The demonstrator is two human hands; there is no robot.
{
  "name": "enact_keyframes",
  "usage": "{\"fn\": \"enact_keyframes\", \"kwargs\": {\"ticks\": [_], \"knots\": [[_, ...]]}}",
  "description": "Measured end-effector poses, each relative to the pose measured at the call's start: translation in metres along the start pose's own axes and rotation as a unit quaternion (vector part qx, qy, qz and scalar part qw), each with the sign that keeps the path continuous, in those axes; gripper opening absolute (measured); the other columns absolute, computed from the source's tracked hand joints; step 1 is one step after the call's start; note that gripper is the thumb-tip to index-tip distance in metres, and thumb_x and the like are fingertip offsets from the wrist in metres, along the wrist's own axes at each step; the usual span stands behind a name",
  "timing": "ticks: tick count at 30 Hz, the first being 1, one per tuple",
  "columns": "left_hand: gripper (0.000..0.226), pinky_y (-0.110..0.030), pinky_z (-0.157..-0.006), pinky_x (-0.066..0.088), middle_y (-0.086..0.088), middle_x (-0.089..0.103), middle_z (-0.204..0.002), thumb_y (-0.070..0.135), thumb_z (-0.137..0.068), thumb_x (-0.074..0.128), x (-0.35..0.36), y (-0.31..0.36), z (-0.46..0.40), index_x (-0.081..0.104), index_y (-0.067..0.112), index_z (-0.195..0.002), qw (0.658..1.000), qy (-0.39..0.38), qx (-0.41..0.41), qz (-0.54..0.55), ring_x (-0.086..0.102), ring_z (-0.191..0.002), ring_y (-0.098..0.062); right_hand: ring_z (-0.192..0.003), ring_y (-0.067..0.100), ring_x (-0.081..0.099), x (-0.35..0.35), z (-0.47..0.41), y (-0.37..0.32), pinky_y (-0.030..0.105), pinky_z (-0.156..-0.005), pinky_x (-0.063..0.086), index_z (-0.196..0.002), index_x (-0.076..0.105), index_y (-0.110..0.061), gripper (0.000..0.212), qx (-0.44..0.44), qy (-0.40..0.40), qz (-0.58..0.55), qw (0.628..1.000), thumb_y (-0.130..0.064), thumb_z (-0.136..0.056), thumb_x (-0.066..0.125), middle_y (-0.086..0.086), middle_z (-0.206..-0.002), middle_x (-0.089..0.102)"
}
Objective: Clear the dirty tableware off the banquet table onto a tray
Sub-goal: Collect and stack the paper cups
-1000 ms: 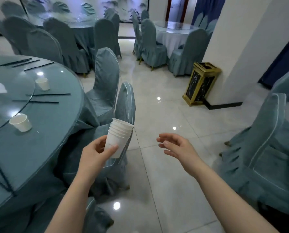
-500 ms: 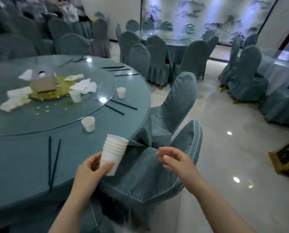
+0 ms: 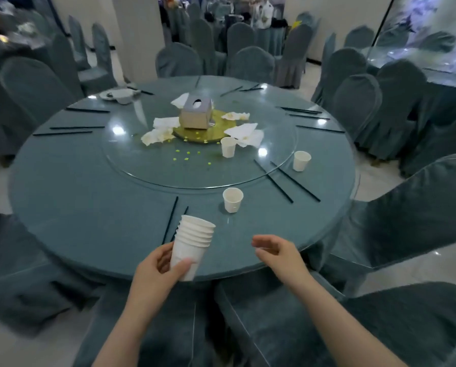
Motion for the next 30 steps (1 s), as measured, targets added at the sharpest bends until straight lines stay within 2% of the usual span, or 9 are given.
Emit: {"fn": "enact_keyframes", "kwargs": {"ticks": [6,9,12,16,19,20,22,26,30], "knots": [[0.034,-0.004,-0.063,0.047,0.014,0.07,-0.096,0.012,-0.076,0.077,-0.041,0.001,-0.029,0.062,0.034,-0.096,0.999,0.036,0.003,0.002,0.064,-0.083,0.01,-0.098,0.011,0.066,0.033,-0.061,-0.002,0.03,-0.096,0.05,-0.109,0.065,-0.019,0.031,0.004,-0.004,0.074,0.997,-0.004,-0.082,0.07,0.001,-0.107,0.07],[0.035,-0.003,-0.063,0.046,0.013,0.07,-0.096,0.012,-0.076,0.077,-0.055,-0.002,-0.038,0.062,0.033,-0.099,0.999,0.047,-0.009,0.003,0.064,-0.084,0.01,-0.105,0.012,0.063,0.037,-0.092,0.0,0.03,-0.099,0.047,-0.118,0.063,-0.013,0.04,0.003,-0.015,0.156,0.988,-0.006,-0.08,0.072,0.005,-0.115,0.068],[0.035,-0.003,-0.065,0.046,0.008,0.072,-0.098,0.01,-0.075,0.077,-0.063,-0.006,-0.053,0.063,0.03,-0.1,0.998,0.061,-0.019,0.0,0.065,-0.086,0.007,-0.115,0.014,0.057,0.035,-0.132,-0.004,0.029,-0.099,0.043,-0.125,0.059,-0.015,0.049,-0.015,-0.004,0.225,0.974,-0.011,-0.079,0.074,0.002,-0.123,0.063],[0.038,-0.003,-0.069,0.047,0.011,0.07,-0.102,0.01,-0.075,0.078,-0.064,-0.015,-0.079,0.063,0.026,-0.106,0.996,0.081,-0.036,-0.015,0.064,-0.089,0.008,-0.127,0.02,0.046,0.036,-0.194,-0.011,0.017,-0.095,0.029,-0.132,0.055,-0.016,0.059,-0.048,0.01,0.308,0.95,-0.017,-0.076,0.075,0.007,-0.138,0.05],[0.04,-0.003,-0.07,0.046,0.012,0.069,-0.103,0.011,-0.075,0.078,-0.055,-0.021,-0.104,0.062,0.024,-0.11,0.994,0.089,-0.056,-0.028,0.062,-0.091,0.01,-0.142,0.02,0.027,0.043,-0.237,-0.002,0.027,-0.111,0.024,-0.147,0.036,-0.017,0.083,-0.021,-0.044,0.355,0.933,-0.027,-0.075,0.077,0.006,-0.154,0.031],[0.041,-0.002,-0.07,0.045,0.013,0.069,-0.103,0.011,-0.075,0.078,-0.051,-0.023,-0.113,0.062,0.024,-0.111,0.993,0.09,-0.064,-0.029,0.062,-0.091,0.011,-0.143,0.02,0.026,0.045,-0.247,0.003,0.031,-0.112,0.026,-0.149,0.03,-0.019,0.088,-0.005,-0.07,0.372,0.926,-0.03,-0.075,0.077,0.004,-0.155,0.028],[0.041,0.0,-0.068,0.044,0.015,0.068,-0.102,0.01,-0.075,0.077,-0.042,-0.026,-0.132,0.062,0.025,-0.11,0.992,0.092,-0.079,-0.028,0.061,-0.09,0.013,-0.136,0.02,0.035,0.049,-0.263,0.01,0.029,-0.105,0.033,-0.149,0.029,-0.023,0.087,0.002,-0.101,0.392,0.914,-0.034,-0.076,0.075,0.002,-0.151,0.034],[0.043,-0.002,-0.068,0.045,0.015,0.069,-0.101,0.009,-0.074,0.079,-0.023,-0.027,-0.17,0.062,0.026,-0.109,0.99,0.095,-0.094,-0.051,0.063,-0.091,0.009,-0.124,0.017,0.046,0.043,-0.296,-0.004,0.021,-0.095,0.032,-0.141,0.043,-0.025,0.078,-0.068,-0.064,0.305,0.948,-0.031,-0.071,0.077,0.0,-0.137,0.05],[0.042,-0.012,-0.078,0.046,0.016,0.07,-0.102,0.013,-0.074,0.079,-0.006,-0.018,-0.205,0.063,0.031,-0.108,0.988,0.106,-0.095,-0.053,0.064,-0.095,0.004,-0.111,0.0,0.047,0.026,-0.345,-0.049,0.017,-0.091,0.032,-0.137,0.046,-0.029,0.079,-0.126,0.018,0.174,0.976,-0.042,-0.065,0.076,-0.016,-0.127,0.052]]}}
Point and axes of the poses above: each hand's wrist, its own z-axis away from the middle knuckle, its own x-axis out of the palm, y = z × x, the point moved 4 cm from there along -z, towards the middle knuckle
